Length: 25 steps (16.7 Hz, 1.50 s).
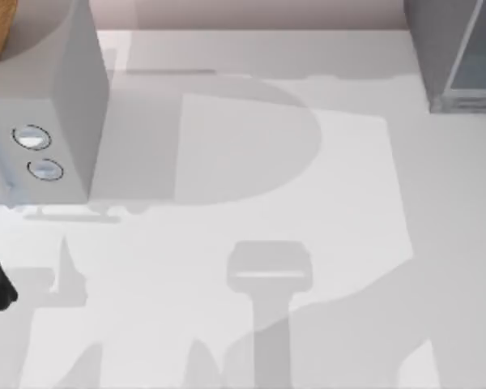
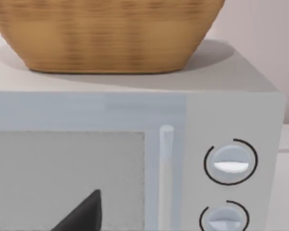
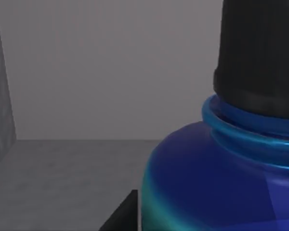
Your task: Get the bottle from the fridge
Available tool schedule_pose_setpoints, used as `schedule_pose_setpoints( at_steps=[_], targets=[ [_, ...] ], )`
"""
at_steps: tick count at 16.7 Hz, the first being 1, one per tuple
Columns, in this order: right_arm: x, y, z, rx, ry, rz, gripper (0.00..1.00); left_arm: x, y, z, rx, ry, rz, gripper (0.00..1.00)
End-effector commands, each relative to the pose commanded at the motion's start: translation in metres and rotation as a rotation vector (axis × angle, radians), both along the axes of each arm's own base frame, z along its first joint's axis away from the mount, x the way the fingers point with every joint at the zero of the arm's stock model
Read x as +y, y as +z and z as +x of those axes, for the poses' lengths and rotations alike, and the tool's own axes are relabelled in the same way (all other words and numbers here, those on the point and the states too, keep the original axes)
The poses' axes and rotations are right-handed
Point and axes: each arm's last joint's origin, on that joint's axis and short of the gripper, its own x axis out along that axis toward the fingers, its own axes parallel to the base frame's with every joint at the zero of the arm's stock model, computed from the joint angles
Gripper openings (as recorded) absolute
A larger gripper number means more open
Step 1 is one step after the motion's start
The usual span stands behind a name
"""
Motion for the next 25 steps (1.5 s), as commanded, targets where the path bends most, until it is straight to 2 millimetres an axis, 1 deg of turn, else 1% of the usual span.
schedule_pose_setpoints(
  at_steps=[6,13,14,18,20,21,25],
  targets=[
    [-0.001,0.002,0.000,-0.002,-0.002,0.001,0.00,0.000,0.000,0.000,0.000,0.000,0.000,1.00],
    [-0.001,0.048,0.000,0.002,-0.003,0.002,0.00,0.000,0.000,0.000,0.000,0.000,0.000,1.00],
    [-0.001,0.051,0.000,-0.001,-0.003,0.001,0.00,0.000,0.000,0.000,0.000,0.000,0.000,1.00],
    [-0.001,0.048,-0.001,0.003,-0.001,0.004,0.00,0.000,0.000,0.000,0.000,0.000,0.000,1.00],
    [0.000,0.051,-0.008,-0.003,0.006,0.002,0.00,0.000,0.000,0.000,0.000,0.000,0.000,1.00],
    [0.000,0.052,-0.014,-0.005,0.008,0.002,0.00,0.000,0.000,0.000,0.000,0.000,0.000,1.00],
    [-0.001,0.053,-0.053,-0.005,0.004,0.002,0.00,0.000,0.000,0.000,0.000,0.000,0.000,1.00]
  ],
)
